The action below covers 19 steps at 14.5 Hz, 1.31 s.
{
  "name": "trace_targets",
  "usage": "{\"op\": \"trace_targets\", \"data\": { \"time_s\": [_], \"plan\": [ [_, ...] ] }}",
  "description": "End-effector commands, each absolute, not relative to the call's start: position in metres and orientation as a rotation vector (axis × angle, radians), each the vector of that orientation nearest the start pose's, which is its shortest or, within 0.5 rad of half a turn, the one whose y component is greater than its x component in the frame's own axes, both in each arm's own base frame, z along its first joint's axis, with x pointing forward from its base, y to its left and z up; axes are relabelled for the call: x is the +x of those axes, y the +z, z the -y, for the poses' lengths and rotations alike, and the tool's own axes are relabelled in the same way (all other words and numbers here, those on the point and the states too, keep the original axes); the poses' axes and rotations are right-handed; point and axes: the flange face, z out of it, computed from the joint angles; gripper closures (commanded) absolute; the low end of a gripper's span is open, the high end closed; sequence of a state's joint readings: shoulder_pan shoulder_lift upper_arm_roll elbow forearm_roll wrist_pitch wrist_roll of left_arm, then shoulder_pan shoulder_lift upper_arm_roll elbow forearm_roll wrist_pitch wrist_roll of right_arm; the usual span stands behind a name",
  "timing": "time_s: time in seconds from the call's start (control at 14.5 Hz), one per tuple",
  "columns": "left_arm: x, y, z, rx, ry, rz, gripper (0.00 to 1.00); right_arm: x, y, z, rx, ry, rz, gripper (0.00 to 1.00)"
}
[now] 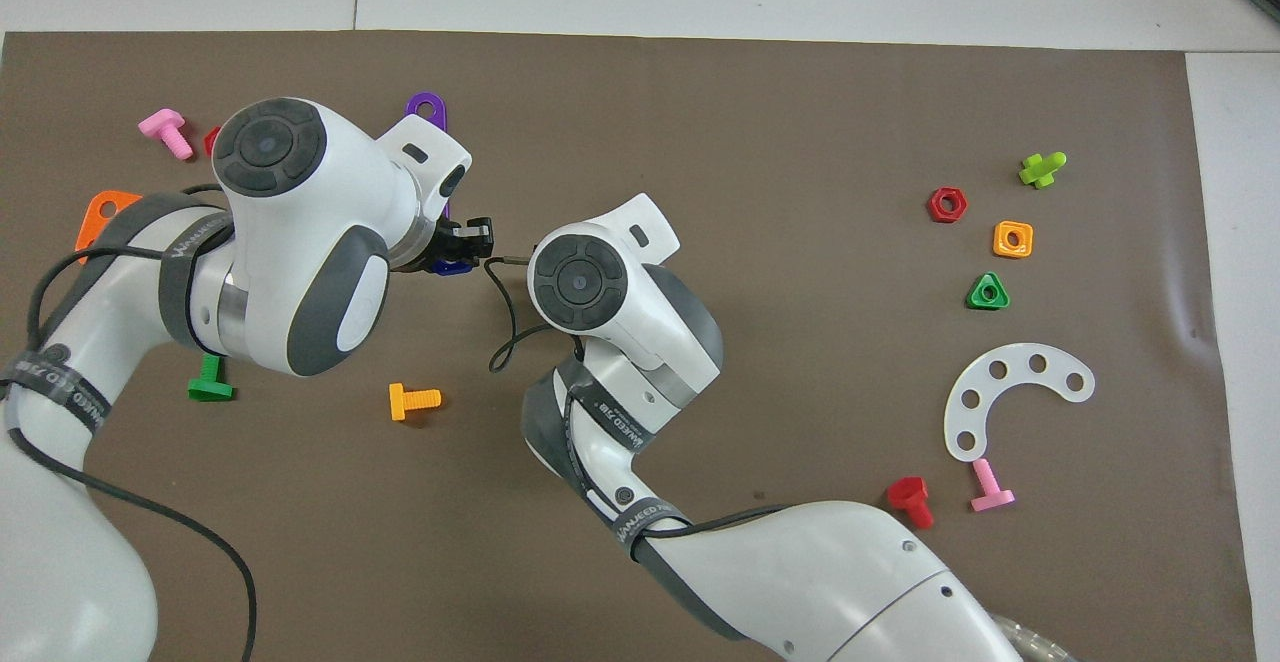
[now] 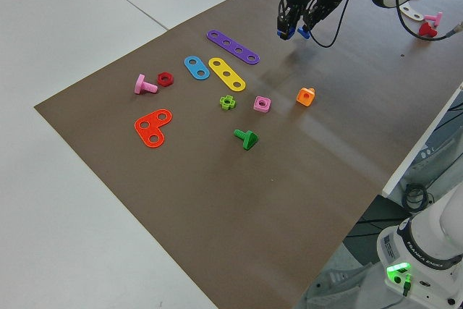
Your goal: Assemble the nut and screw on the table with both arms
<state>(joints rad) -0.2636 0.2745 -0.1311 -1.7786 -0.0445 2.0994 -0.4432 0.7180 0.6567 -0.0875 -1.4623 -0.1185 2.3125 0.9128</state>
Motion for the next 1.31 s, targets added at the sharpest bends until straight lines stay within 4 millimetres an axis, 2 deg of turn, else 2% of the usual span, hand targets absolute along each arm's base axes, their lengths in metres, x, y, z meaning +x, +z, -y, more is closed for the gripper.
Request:
{"op": "trace_targets", "data": {
  "time_s": [0.0, 0.21, 0.28, 0.34, 0.41, 0.48, 0.62, 0.9, 1.03, 1.1, 1.24],
  "plan": [
    [0.595, 0.411, 0.255, -3.25, -0.009, 0.154, 1.0, 0.579, 0.311, -0.437, -3.119, -0.341, -0.298, 1.0],
    [0.605, 0.417, 0.261, -3.262, -0.024, 0.178, 1.0, 0.58, 0.311, -0.436, -3.122, -0.34, -0.29, 1.0],
    [0.604, 0.414, 0.268, -3.263, -0.015, 0.165, 1.0, 0.581, 0.312, -0.436, -3.117, -0.341, -0.292, 0.81],
    [0.603, 0.414, 0.272, -3.263, -0.014, 0.16, 1.0, 0.58, 0.311, -0.436, -3.12, -0.334, -0.299, 0.01],
    [0.603, 0.413, 0.273, -3.26, -0.012, 0.174, 1.0, 0.58, 0.318, -0.435, -3.119, -0.338, -0.296, 0.0],
    [0.604, 0.414, 0.278, -3.263, -0.017, 0.173, 1.0, 0.584, 0.336, -0.427, -3.103, -0.356, -0.313, 0.0],
    [0.606, 0.418, 0.285, -3.264, -0.018, 0.215, 1.0, 0.586, 0.38, -0.389, -3.097, -0.361, -0.329, 0.0],
    [0.6, 0.406, 0.326, -3.26, -0.011, 0.258, 1.0, 0.568, 0.462, -0.285, -3.119, -0.269, -0.193, 0.0],
    [0.591, 0.398, 0.345, -3.255, 0.003, 0.278, 1.0, 0.572, 0.496, -0.23, -3.125, -0.216, -0.135, 0.0],
    [0.583, 0.39, 0.36, -3.249, 0.022, 0.278, 1.0, 0.575, 0.514, -0.194, -3.124, -0.204, -0.113, 0.0],
    [0.579, 0.38, 0.373, -3.248, 0.023, 0.317, 1.0, 0.574, 0.542, -0.138, -3.131, -0.181, -0.097, 0.0]
  ]
}}
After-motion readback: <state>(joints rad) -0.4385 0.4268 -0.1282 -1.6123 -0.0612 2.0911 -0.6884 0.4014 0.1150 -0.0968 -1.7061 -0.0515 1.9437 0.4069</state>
